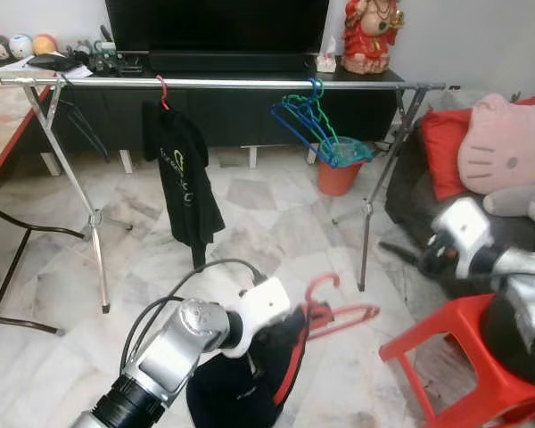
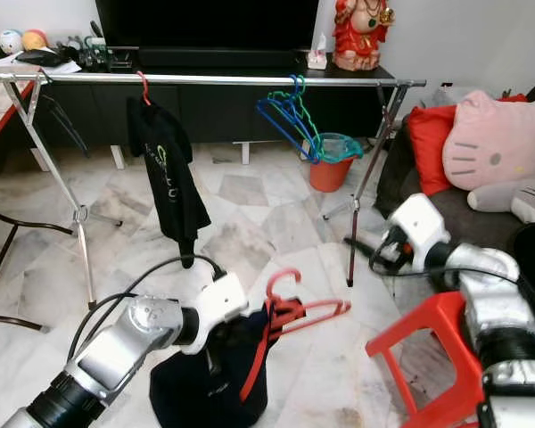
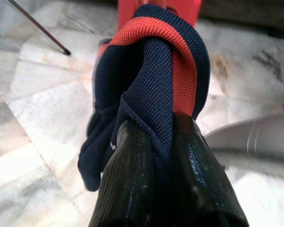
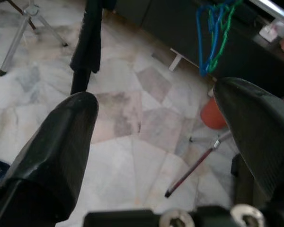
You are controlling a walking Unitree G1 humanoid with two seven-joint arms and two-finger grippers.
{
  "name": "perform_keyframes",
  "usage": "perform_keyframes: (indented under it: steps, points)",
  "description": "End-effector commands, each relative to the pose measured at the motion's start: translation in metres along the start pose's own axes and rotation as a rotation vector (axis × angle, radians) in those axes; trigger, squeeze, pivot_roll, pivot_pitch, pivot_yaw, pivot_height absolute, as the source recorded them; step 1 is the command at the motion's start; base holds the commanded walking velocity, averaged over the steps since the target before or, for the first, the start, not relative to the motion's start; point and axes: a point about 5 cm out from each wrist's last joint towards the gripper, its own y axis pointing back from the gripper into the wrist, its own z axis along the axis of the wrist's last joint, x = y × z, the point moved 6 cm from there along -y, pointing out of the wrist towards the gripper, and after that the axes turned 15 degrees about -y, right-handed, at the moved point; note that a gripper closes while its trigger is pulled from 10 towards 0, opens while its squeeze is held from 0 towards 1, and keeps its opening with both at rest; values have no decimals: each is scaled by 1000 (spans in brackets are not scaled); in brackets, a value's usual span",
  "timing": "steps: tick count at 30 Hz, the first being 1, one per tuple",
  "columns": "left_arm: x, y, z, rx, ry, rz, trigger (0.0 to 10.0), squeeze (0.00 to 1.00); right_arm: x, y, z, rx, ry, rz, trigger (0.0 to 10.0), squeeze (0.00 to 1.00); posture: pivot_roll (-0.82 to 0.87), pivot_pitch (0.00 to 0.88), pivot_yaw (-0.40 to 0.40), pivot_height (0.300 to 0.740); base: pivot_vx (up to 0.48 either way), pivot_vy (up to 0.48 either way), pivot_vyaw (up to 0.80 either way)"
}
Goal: Hang hanger
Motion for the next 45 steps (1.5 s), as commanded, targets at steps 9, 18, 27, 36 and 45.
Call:
perform_keyframes:
  steps: [9, 18, 27, 36, 45]
  points:
    - [64, 19, 32, -216, 266, 296, 10000, 0, 46, 2, -17, 64, -2, 272, 10000, 0, -27, 0, -85, 740, 0, 0, 0]
    - [111, 29, 13, -231, 622, 651, 10000, 0, 45, 5, -7, 36, 1, 284, 10000, 0, -29, 0, -85, 740, 0, 0, 0]
    - [138, 73, 53, -440, 320, 906, 10000, 0, 58, 1, -13, 25, -27, 310, 10000, 0, -26, 0, -88, 740, 0, 0, 0]
    - [149, 124, 67, -585, 108, 1203, 10000, 0, 69, -2, -8, 5, -28, 348, 10000, 0, -27, 0, -99, 740, 0, 0, 0]
    - [137, 72, 43, -371, 102, 939, 10000, 0, 77, -4, -9, 10, -23, 377, 10000, 0, -21, 0, -103, 740, 0, 0, 0]
